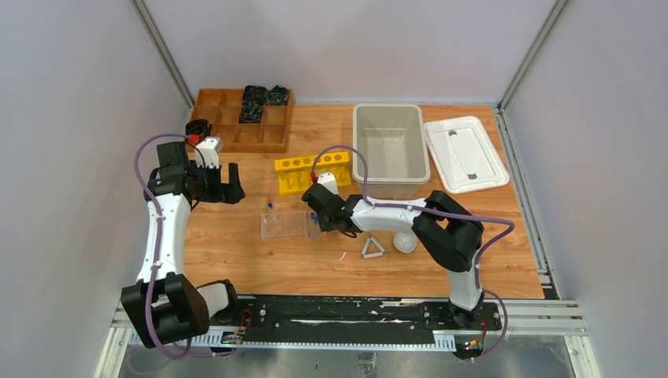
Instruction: Organize the chemistry lab equipment
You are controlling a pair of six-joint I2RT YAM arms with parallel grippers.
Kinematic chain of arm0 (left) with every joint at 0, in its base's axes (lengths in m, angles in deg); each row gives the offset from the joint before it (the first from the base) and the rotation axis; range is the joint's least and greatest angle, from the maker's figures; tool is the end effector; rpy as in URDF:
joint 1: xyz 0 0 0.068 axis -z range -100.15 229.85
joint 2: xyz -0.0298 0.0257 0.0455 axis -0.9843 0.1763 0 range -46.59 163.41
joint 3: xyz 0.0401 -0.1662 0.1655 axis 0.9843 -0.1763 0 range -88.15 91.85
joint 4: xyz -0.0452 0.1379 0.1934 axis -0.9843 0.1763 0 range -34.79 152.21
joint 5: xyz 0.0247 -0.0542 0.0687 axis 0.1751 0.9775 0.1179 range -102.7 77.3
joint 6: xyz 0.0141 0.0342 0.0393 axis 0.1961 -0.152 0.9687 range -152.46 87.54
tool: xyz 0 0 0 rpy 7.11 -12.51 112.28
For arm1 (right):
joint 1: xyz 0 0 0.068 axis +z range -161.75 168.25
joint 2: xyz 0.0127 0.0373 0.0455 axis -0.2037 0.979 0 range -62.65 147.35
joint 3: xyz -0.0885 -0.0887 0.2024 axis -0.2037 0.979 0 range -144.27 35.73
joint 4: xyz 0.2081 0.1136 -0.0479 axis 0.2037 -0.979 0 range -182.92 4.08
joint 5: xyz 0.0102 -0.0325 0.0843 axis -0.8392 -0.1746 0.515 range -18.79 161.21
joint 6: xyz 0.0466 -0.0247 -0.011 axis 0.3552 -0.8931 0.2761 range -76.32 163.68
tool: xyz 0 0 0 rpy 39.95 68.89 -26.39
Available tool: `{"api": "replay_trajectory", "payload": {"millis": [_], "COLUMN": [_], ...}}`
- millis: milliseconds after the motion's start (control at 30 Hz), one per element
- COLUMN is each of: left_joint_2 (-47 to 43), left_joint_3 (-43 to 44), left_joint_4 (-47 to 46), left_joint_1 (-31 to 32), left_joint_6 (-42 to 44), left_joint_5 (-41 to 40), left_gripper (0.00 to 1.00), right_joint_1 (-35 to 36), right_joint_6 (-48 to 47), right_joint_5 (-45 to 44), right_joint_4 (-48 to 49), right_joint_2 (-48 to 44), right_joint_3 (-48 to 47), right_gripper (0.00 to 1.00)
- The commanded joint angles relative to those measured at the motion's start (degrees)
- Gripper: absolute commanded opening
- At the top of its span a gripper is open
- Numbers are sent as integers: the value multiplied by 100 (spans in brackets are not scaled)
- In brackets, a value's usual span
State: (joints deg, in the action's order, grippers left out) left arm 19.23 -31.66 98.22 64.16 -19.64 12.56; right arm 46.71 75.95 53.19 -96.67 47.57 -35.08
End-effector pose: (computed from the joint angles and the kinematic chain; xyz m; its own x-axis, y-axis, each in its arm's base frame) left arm 0.2182 0.0455 0.2601 -0.7417 0.0002 -0.6707 0.1754 0.9652 -0.1938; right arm 0.2076 0.3174 0.1488 -0.7169 -0.1975 -0.6686 -0.3832 0.9128 0.1413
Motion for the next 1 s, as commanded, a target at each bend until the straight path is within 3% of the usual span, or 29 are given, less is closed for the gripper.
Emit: {"api": "replay_trajectory", "payload": {"millis": [0,967], "left_joint_2": [-52,-156], "left_joint_3": [46,-15], "left_joint_4": [-32,-44], "left_joint_1": [-57,-50], "left_joint_6": [-7,80], "left_joint_5": [47,-44], "left_gripper": [100,100], "right_joint_1": [-45,-115], "right_joint_6": [150,335], "right_joint_5": [-7,-11], "right_joint_4": [-102,-174], "right_joint_2": [-173,227], "right_joint_3": [-114,-421], "right_gripper": [32,29]}}
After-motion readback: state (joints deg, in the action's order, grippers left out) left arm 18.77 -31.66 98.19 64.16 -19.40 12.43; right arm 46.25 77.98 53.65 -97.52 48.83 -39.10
